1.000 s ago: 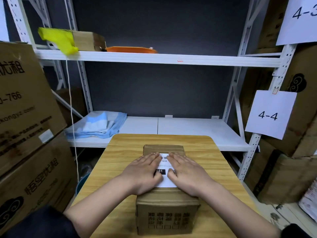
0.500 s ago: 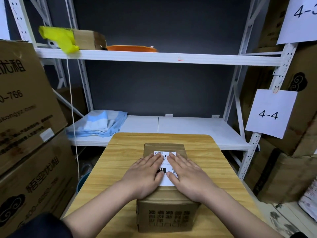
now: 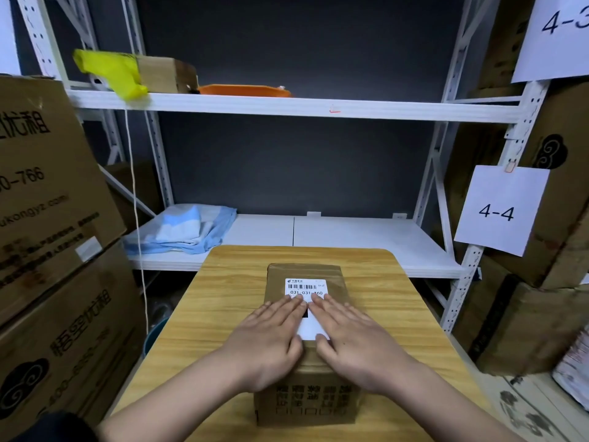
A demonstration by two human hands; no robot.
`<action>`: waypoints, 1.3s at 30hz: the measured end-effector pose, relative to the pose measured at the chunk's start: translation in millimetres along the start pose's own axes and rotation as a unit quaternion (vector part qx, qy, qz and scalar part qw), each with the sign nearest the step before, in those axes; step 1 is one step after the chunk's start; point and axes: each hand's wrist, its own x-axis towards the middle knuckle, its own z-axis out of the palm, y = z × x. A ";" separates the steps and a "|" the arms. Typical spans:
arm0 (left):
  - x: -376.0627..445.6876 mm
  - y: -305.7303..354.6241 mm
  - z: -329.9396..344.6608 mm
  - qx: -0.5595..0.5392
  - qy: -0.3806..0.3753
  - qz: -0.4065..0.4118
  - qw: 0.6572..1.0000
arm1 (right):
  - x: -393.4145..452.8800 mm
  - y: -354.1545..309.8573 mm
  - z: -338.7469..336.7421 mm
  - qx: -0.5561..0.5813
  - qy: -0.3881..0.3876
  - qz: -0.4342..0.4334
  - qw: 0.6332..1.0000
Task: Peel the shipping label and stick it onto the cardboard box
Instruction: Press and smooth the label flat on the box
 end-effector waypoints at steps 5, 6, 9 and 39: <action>-7.2 -10.4 -0.8 0.014 -0.007 -0.026 1.000 | -5.3 5.8 -2.0 -0.014 0.015 0.027 0.999; -9.2 -12.4 -2.6 0.010 -0.007 -0.035 0.999 | -6.6 7.2 -3.5 -0.018 0.026 0.040 0.999; -14.3 -9.8 -7.7 -0.005 0.006 -0.044 0.999 | -11.5 4.3 -7.8 -0.018 0.056 0.044 0.997; -51.4 2.6 -2.5 0.032 0.067 0.014 0.997 | -54.3 -12.6 1.4 -0.068 0.089 0.036 0.993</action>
